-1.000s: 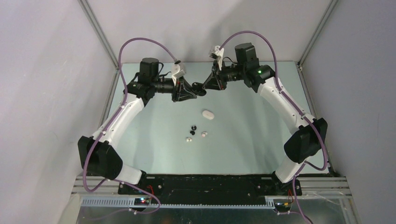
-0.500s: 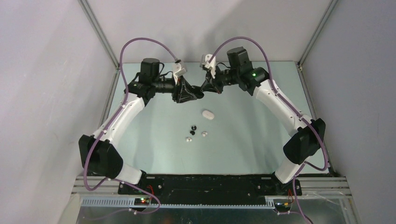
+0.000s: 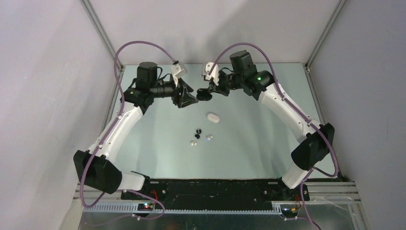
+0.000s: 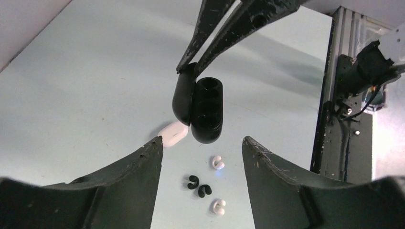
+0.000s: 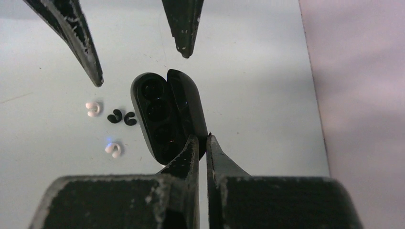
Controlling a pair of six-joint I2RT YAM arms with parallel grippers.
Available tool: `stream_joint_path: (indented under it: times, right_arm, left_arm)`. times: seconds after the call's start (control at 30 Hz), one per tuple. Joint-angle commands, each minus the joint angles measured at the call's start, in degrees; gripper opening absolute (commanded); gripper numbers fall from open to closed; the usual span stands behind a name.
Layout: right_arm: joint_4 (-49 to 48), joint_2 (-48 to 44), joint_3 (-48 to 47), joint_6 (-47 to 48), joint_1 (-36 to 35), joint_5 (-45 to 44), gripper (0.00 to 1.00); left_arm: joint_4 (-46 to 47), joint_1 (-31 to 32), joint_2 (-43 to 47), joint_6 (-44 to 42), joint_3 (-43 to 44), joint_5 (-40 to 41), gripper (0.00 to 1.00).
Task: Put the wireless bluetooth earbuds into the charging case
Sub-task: Pass from the left arm to the right, then pass from the right arm to the left
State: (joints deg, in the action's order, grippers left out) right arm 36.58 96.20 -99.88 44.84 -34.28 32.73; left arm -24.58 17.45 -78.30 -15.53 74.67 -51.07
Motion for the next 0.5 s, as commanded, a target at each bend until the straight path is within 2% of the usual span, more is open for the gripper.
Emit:
stream_joint_path:
  times: [0.0,0.2,0.47]
  right_arm:
    - [1.5,-3.7,-0.4,6.4,-1.5,-1.8,0.00]
    - [1.7,-4.5,0.0,11.6,-3.2,-3.0,0.00]
    - [1.4,-5.4,0.5,12.9,-5.0,-5.1,0.00]
  left_arm:
    - [1.3,-0.5,0.9,9.8,2.9,2.1,0.66]
    - [1.3,-0.6,-4.1,19.0,7.3,0.5,0.61]
    - [1.4,-0.6,-5.7,21.4,8.0,-1.4,0.58]
